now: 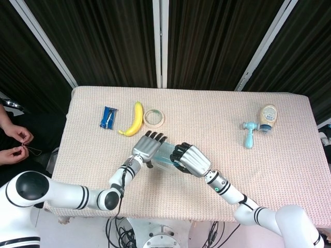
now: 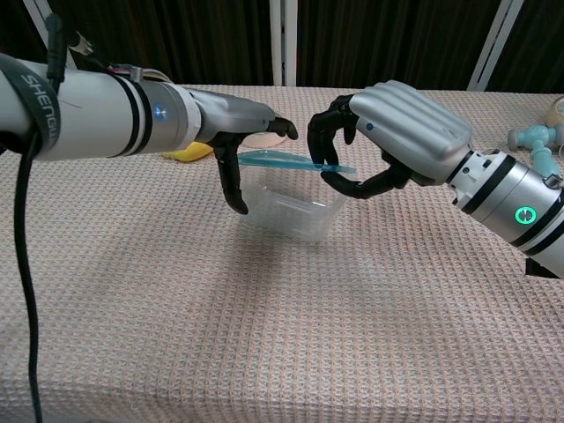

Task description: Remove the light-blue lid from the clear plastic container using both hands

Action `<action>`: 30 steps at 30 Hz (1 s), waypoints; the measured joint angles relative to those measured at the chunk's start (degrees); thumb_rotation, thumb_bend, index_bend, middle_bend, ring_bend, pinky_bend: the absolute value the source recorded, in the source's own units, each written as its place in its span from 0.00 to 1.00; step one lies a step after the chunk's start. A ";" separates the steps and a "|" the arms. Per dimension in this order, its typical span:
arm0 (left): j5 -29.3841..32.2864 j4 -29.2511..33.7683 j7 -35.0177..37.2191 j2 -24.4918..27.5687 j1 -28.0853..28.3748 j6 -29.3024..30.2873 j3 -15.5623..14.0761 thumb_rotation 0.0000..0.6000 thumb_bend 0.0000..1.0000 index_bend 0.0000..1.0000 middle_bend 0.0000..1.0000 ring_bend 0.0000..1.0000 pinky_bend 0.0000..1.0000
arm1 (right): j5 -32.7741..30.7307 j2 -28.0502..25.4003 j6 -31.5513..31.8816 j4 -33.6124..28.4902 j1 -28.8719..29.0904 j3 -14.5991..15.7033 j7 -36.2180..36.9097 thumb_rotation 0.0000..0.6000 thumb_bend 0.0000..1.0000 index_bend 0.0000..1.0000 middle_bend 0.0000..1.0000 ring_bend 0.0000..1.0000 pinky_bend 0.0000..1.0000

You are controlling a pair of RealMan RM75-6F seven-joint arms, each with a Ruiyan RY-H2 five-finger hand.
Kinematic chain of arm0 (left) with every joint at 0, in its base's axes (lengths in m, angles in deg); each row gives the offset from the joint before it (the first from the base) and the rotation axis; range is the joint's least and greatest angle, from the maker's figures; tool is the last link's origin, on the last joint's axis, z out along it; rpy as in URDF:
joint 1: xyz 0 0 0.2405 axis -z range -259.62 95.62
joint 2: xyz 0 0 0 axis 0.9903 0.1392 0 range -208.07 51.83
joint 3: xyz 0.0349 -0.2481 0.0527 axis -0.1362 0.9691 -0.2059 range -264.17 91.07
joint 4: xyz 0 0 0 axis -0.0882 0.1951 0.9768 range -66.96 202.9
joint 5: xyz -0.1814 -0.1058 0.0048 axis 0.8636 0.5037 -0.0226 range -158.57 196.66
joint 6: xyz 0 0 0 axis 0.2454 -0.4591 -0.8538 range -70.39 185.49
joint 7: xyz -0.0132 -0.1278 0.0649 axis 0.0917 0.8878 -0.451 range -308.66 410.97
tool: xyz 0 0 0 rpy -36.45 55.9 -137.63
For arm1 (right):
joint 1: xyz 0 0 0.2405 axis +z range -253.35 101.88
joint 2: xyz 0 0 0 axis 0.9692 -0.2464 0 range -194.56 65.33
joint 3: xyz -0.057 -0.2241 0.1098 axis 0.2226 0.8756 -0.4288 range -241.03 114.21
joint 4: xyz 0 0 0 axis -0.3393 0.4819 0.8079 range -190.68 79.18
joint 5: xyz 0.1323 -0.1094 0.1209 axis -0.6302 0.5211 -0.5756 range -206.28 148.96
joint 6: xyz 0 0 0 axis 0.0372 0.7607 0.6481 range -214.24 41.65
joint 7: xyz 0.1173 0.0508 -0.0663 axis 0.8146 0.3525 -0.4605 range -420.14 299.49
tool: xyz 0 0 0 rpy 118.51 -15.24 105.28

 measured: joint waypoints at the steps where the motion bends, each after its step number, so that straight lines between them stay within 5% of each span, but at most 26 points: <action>1: -0.25 0.39 0.35 0.57 -0.44 0.26 0.02 1.00 0.00 0.00 0.00 0.00 0.05 | 0.16 0.13 0.64 0.49 -0.02 -0.03 -0.11 1.00 0.53 0.82 0.65 0.42 0.47; 14: -6.31 3.67 7.16 8.14 -7.85 2.74 -0.92 1.00 0.00 0.00 0.00 0.00 0.02 | 0.83 -3.73 6.21 2.21 -1.50 -0.59 -5.30 1.00 0.53 0.87 0.69 0.45 0.48; 24: -18.34 7.37 19.04 15.67 -19.06 6.11 -2.08 1.00 0.00 0.00 0.00 0.00 0.02 | -5.14 -9.80 6.44 3.00 -6.50 -2.35 -6.04 1.00 0.53 0.86 0.69 0.45 0.47; 27: -21.83 7.97 22.21 17.21 -22.65 8.39 -2.41 1.00 0.00 0.00 0.00 0.00 0.02 | -6.04 -10.02 4.45 4.08 -7.16 -2.15 -6.57 1.00 0.51 0.80 0.67 0.43 0.43; 30: -24.83 8.43 24.08 18.37 -25.69 11.09 -2.66 1.00 0.00 0.00 0.00 0.00 0.02 | -6.97 -10.38 1.70 4.27 -7.99 -1.45 -7.81 1.00 0.41 0.53 0.51 0.28 0.32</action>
